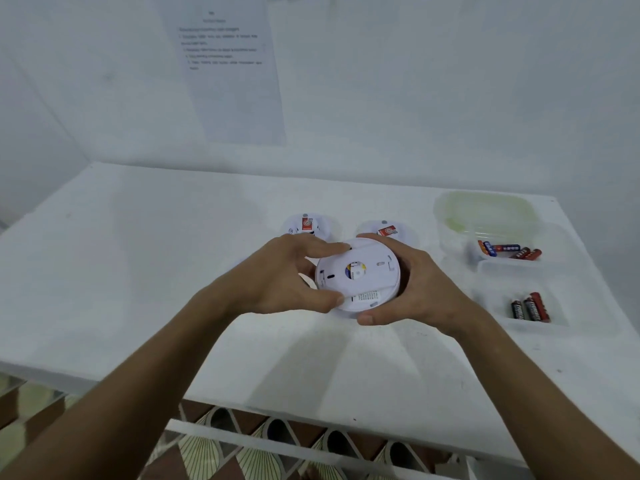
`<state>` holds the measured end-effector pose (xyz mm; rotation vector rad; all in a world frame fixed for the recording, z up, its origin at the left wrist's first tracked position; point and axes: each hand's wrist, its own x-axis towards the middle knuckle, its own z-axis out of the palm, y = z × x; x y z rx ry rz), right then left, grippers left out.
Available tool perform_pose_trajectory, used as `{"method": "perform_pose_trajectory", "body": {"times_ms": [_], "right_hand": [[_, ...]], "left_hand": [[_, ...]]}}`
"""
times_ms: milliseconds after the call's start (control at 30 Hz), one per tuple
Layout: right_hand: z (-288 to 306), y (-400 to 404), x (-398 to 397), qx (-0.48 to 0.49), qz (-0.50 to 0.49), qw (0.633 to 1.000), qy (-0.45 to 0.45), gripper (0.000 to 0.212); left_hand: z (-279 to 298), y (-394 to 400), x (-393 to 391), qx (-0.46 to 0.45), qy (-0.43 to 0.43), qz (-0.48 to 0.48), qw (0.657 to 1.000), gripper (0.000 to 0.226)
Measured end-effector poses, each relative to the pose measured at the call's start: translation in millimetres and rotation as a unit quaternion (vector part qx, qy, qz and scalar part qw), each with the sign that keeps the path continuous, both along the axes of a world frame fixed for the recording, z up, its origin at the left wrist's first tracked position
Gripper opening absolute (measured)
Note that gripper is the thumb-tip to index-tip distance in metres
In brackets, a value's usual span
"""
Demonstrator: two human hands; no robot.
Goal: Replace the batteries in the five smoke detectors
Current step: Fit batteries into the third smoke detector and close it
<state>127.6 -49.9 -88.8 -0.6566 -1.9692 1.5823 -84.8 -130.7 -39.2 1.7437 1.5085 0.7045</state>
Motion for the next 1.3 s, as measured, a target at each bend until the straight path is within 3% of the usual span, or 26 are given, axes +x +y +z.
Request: {"method": "perform_pose_trajectory", "body": {"times_ms": [367,500,600,667,800,867,967,1167,1300], "right_hand": [[1,-16,-22,-0.031,-0.007,1.0,-0.001,0.088],[5,-17,-23,-0.016,-0.026,0.999,-0.008,0.091],[6,-17,-28,0.004,-0.038,0.999,-0.034,0.092],[7,-17,-32,0.037,-0.041,0.996,-0.077,0.094],[11,-20,-42,0.171,-0.059,0.962,-0.205,0.101],[12,-23,-48,0.21,-0.053,0.95,-0.225,0.106],[8,-21,-49,0.18,-0.051,0.968,-0.168,0.099],[7,-22,-43,0.014,-0.035,0.999,-0.016,0.099],[8,-30,-44,-0.041,-0.01,0.999,0.021,0.101]], "left_hand": [[-11,0,-36,0.005,-0.048,-0.018,0.999,0.062],[-24,-7,-43,-0.015,-0.127,0.014,0.992,0.095],[-28,-10,-43,-0.01,-0.108,-0.007,0.994,0.084],[-27,-11,-45,0.004,-0.108,-0.003,0.994,0.076],[-28,-13,-50,0.019,-0.085,0.005,0.996,0.08],[-28,-13,-49,0.022,-0.085,-0.001,0.996,0.082],[-26,-15,-51,0.023,-0.134,0.018,0.991,0.088],[-28,-20,-58,0.007,-0.037,0.003,0.999,0.101],[-22,-22,-52,-0.004,-0.141,-0.016,0.99,0.087]]}}
